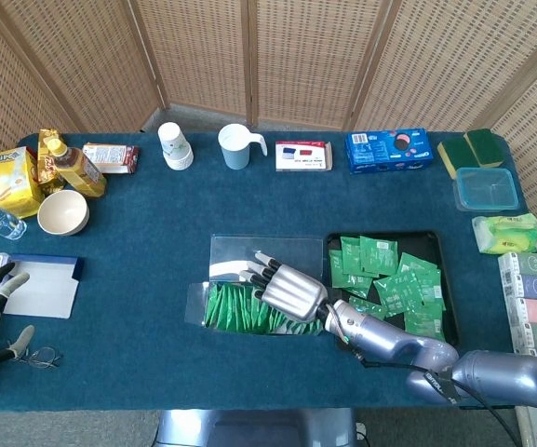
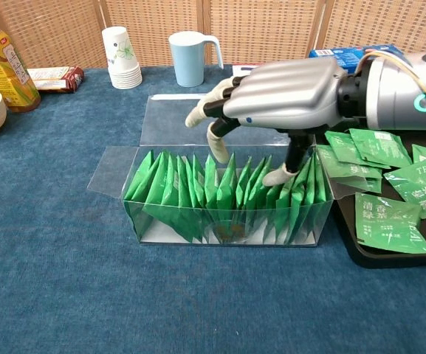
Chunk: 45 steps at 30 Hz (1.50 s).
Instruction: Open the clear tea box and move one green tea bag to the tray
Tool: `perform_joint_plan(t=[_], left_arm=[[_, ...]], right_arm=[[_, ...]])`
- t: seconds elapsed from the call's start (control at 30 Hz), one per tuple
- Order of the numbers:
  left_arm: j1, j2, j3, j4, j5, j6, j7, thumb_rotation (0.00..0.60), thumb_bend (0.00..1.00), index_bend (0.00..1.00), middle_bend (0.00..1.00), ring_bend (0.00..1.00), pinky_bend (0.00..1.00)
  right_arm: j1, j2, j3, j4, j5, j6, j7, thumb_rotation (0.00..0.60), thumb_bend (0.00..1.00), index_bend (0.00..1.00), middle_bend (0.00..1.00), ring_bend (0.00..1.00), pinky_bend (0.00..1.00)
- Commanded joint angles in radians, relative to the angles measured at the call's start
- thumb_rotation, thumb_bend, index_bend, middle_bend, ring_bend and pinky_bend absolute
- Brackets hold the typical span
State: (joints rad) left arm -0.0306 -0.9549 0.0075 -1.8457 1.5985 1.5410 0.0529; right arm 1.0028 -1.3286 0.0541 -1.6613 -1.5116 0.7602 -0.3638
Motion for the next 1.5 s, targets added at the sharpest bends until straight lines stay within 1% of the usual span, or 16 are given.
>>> perform_joint_plan(t=[0.03, 0.23, 0.47, 0.63, 1.0, 1.17, 1.5], left_arm=[[0.000, 0.001, 0.000, -0.002, 0.000, -0.001, 0.002, 0.600, 0.29, 0.14, 0.06, 0.00, 0.26], [0.000, 0.003, -0.001, -0.007, 0.000, 0.000, 0.006, 0.600, 0.29, 0.14, 0.06, 0.00, 0.26], [0.003, 0.006, 0.001, -0.009, 0.000, 0.004, 0.003, 0.600, 0.29, 0.14, 0.06, 0.00, 0.26], [0.001, 0.004, 0.001, -0.007, 0.003, 0.003, 0.002, 0.600, 0.29, 0.14, 0.06, 0.00, 0.26], [0.007, 0.007, 0.002, -0.005, 0.003, 0.011, -0.002, 0.600, 0.29, 0.14, 0.06, 0.00, 0.26], [0.009, 0.007, 0.004, -0.002, 0.005, 0.012, -0.005, 0.600, 0.29, 0.14, 0.06, 0.00, 0.26], [0.018, 0.009, 0.007, 0.005, 0.008, 0.025, -0.016, 0.600, 0.29, 0.14, 0.06, 0.00, 0.26]], right_arm=[[0.003, 0.013, -0.007, -0.009, -0.003, -0.014, -0.015, 0.600, 0.00, 0.37, 0.10, 0.00, 0.00], [0.008, 0.021, -0.004, -0.018, -0.008, -0.020, -0.026, 0.600, 0.00, 0.36, 0.10, 0.00, 0.00], [0.010, 0.035, 0.015, -0.028, -0.018, 0.001, -0.038, 0.600, 0.00, 0.31, 0.10, 0.00, 0.00], [0.007, 0.037, 0.019, -0.036, -0.022, 0.008, -0.037, 0.600, 0.00, 0.30, 0.09, 0.00, 0.00], [0.029, 0.016, 0.008, -0.016, -0.032, -0.037, -0.064, 0.600, 0.00, 0.31, 0.09, 0.00, 0.00], [0.047, 0.002, 0.001, -0.005, -0.032, -0.073, -0.086, 0.600, 0.00, 0.31, 0.09, 0.00, 0.00], [0.074, -0.026, 0.008, 0.016, -0.012, -0.113, -0.104, 0.600, 0.00, 0.31, 0.09, 0.00, 0.00]])
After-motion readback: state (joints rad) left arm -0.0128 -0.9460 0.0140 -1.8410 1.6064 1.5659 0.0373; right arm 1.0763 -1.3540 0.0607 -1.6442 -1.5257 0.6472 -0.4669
